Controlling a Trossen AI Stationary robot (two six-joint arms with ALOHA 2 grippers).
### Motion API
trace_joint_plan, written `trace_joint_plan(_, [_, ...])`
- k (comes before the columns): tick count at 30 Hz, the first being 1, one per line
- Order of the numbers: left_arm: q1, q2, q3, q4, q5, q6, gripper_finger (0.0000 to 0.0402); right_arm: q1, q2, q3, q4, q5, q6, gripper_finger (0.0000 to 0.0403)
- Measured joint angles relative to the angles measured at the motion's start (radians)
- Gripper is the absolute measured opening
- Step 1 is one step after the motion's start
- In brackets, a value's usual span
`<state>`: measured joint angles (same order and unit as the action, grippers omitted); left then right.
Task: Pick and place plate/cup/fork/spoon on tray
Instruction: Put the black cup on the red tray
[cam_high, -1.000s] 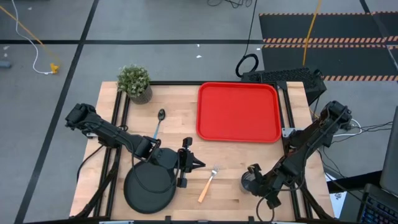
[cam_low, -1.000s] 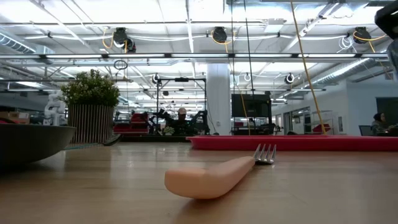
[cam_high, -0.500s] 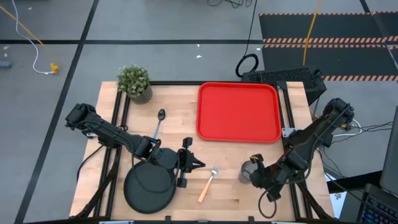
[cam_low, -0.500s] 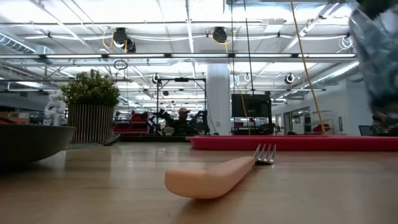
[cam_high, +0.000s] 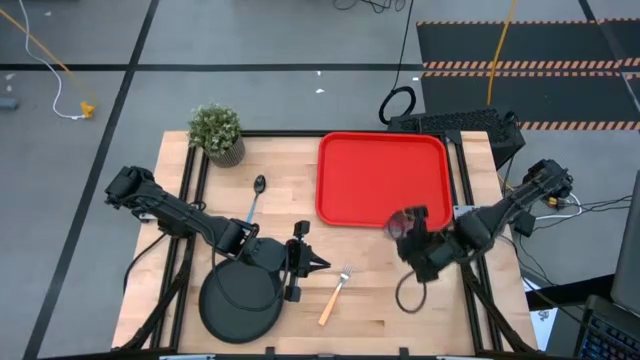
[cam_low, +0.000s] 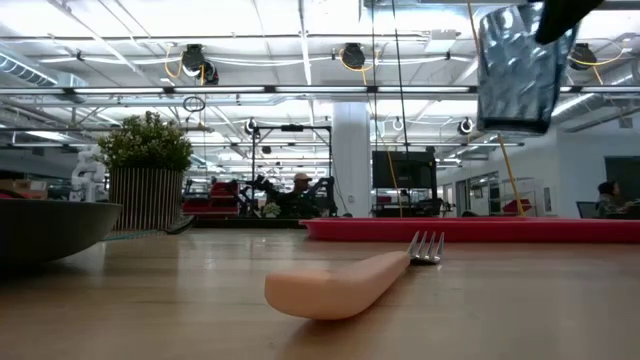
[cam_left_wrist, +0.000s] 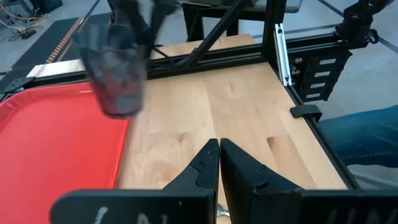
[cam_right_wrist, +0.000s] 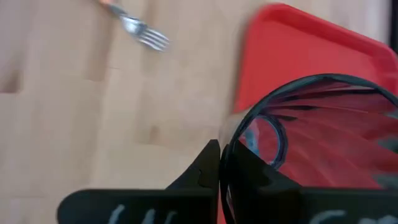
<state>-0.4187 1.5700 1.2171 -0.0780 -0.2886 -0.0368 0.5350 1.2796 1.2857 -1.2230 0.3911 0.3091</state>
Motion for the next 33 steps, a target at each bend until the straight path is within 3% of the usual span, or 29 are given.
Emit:
trace_joint_plan(22, [0.059,0.000,0.000,0.000,-0.001,-0.044,0.0019,-0.605,-0.052,0.001,-0.013,0.060,-0.461,0.0006])
trace_joint_plan(28, [0.060,0.000,0.000,0.002,-0.001,-0.050,0.0019,-0.808,-0.051,-0.012,0.106,0.044,-0.570,0.0006])
trace_joint_plan(33, [0.060,0.000,0.000,0.003,-0.001,-0.051,0.0019,-0.971,-0.050,-0.033,0.203,-0.058,-0.619,0.0006])
